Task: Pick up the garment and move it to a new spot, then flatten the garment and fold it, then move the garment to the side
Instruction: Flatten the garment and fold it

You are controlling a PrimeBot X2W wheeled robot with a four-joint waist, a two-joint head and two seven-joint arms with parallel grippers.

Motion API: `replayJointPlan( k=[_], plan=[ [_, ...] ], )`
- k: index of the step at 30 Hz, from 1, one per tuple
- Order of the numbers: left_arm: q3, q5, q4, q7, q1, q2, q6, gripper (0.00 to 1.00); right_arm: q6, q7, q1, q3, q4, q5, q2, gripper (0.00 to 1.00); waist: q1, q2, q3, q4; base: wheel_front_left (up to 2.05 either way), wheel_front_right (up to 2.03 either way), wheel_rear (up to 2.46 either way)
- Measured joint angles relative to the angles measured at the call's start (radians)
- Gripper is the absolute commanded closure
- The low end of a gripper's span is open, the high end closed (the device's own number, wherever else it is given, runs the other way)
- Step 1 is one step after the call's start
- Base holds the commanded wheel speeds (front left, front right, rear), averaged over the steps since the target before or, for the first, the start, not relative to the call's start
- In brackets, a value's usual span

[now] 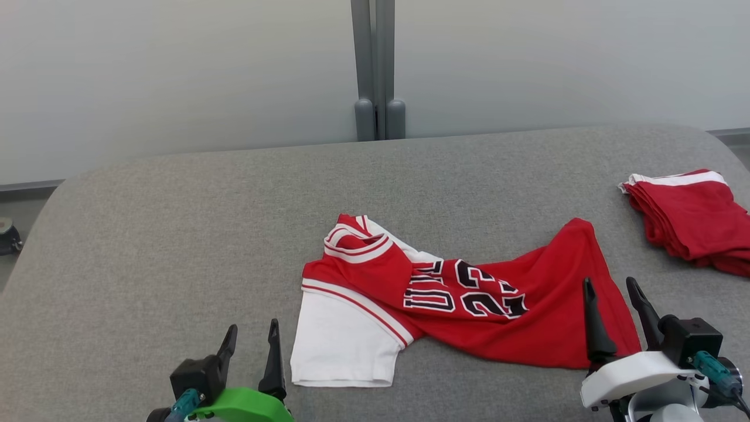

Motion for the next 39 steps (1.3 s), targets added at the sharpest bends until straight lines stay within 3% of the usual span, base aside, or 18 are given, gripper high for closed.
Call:
replayJointPlan(
  k=[20, 27, 39],
  plan=[
    [-0.005, 0.018, -0.064, 0.0, 0.039, -0.006, 0.014, 0.0, 0.0, -0.004, -0.007, 0.074, 0.027, 0.009, 0.0, 0.0, 0.0, 0.0, -0.014, -0.011, 0.0, 0.0, 0.0],
    [-0.05, 0.004, 0.043, 0.049, 0.036, -0.007, 0.009, 0.0, 0.0, -0.007, -0.011, 0.08, 0.037, 0.011, 0.0, 0.0, 0.0, 0.0, -0.001, -0.03, 0.0, 0.0, 0.0],
    [-0.076, -0.072, 0.245, 0.099, -0.032, -0.009, 0.058, 0.0, 0.0, -0.001, -0.011, 0.044, 0.061, -0.009, 0.001, 0.0, 0.0, 0.0, 0.03, -0.092, 0.0, 0.0, 0.0]
  ],
)
